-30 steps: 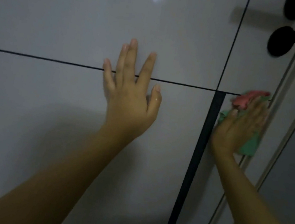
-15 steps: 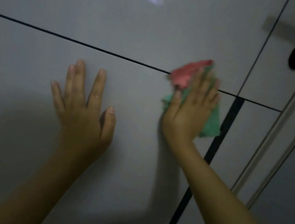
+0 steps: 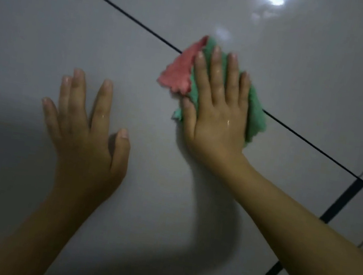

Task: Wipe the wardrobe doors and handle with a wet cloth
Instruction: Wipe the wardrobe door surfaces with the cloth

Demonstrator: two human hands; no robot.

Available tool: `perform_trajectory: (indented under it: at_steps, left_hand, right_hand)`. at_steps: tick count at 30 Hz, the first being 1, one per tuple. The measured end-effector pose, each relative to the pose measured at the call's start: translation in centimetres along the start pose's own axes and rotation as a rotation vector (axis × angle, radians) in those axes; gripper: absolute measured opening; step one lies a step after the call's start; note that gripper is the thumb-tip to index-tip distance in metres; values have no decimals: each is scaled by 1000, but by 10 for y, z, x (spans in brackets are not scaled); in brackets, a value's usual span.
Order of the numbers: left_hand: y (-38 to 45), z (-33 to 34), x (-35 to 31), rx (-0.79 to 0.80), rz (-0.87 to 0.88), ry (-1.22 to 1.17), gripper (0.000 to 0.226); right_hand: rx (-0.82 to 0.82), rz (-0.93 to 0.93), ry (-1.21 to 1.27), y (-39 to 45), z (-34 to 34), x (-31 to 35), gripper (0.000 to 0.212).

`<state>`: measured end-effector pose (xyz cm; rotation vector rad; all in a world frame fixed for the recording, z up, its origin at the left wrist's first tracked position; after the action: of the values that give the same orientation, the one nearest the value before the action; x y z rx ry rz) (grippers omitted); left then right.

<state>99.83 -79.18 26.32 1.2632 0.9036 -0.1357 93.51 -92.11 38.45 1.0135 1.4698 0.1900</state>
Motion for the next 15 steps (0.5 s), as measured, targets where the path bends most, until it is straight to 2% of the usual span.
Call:
perform_trajectory:
  at_steps: [4,6,8,12,15]
  left_hand:
    - [-3,-22,47,-3,-92,19,64]
    - [-5,-32,63,-3,-111,7,64]
    - [-6,-34,73,28,-88,-9,64]
    - [3,-46,101,10,-130,-2,65]
    - [11,-45,115,-23,-177,24,65]
  right_hand:
    - [173,-497,99,-45,13,63,50]
    - [238,-617,68,-50,12,60,50]
    - [247,-559,18,-31,11,50,51]
    - [115,-282,-4,75,19,68,57]
    - [53,-292,10,120,31,116,57]
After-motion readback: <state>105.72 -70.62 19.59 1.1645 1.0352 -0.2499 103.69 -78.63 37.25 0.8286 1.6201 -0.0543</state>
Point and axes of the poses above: each hand's wrist, its own y-axis towards the middle knuckle, its own z-axis out of the palm, x = y × z, the point moved 7 cm from there along y, towards the middle knuckle, and after that the axes turned 15 degrees about -z, right-handed, at the moved point
